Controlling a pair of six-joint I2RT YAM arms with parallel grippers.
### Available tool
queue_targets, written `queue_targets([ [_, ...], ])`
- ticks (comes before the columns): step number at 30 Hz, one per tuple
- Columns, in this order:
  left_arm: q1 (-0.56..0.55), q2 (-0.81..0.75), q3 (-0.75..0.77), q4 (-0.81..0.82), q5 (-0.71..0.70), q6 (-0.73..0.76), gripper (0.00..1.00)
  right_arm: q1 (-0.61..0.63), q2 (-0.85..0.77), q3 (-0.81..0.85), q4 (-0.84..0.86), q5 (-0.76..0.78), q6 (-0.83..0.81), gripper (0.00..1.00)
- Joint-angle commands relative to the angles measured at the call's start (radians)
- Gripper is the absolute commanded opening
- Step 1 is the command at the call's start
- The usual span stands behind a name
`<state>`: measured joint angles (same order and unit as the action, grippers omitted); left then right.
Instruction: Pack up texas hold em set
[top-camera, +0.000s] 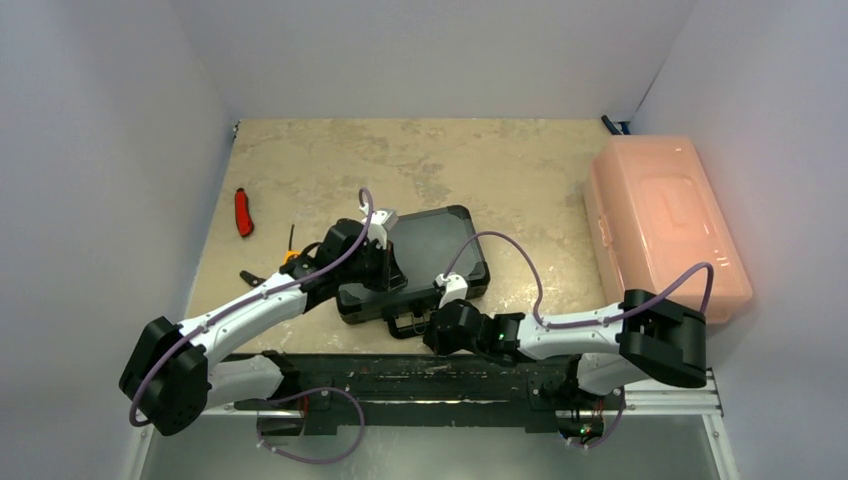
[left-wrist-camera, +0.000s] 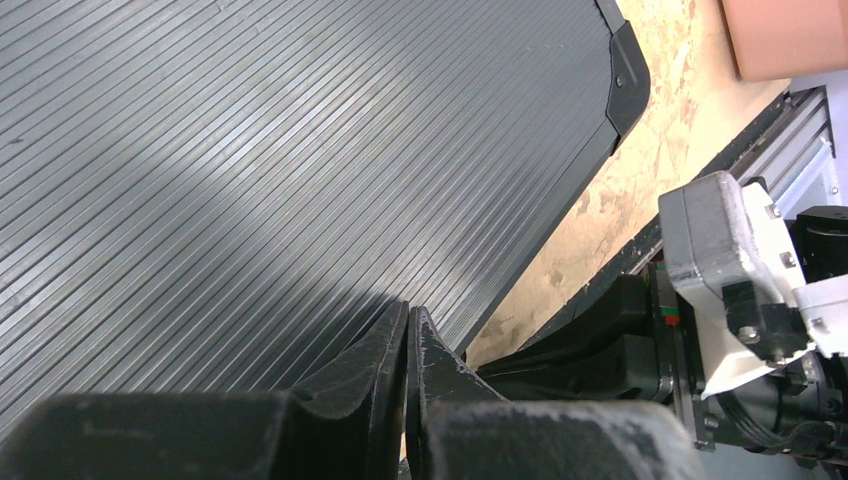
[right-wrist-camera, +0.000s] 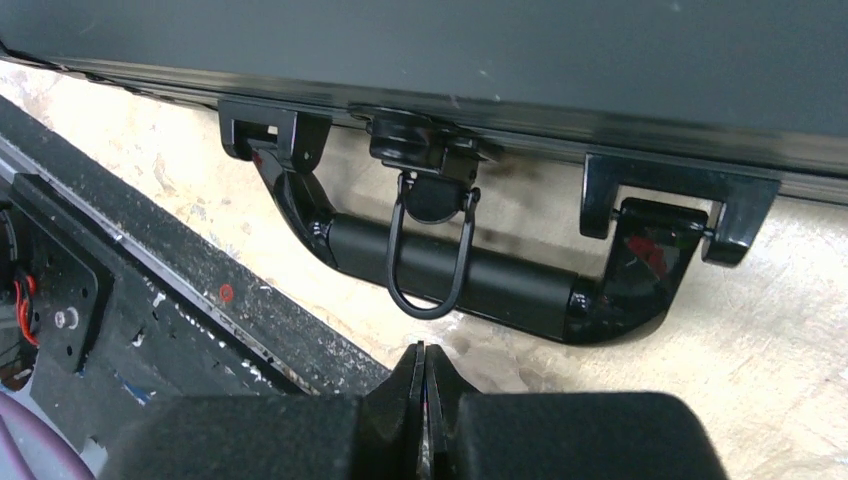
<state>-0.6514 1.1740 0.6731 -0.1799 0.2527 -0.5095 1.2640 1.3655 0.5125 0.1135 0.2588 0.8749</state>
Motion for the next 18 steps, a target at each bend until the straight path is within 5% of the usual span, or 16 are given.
queue_targets([
  [1, -0.004, 0.033, -0.063, -0.141, -0.071, 0.019, 0.04, 0.012, 0.021, 0.043, 0.034, 0.077, 0.004, 0.01],
  [18, -0.005, 0.013, -0.075, -0.147, -0.067, 0.017, 0.02, 0.023, 0.083, 0.057, 0.006, 0.162, 0.073, 0.00],
])
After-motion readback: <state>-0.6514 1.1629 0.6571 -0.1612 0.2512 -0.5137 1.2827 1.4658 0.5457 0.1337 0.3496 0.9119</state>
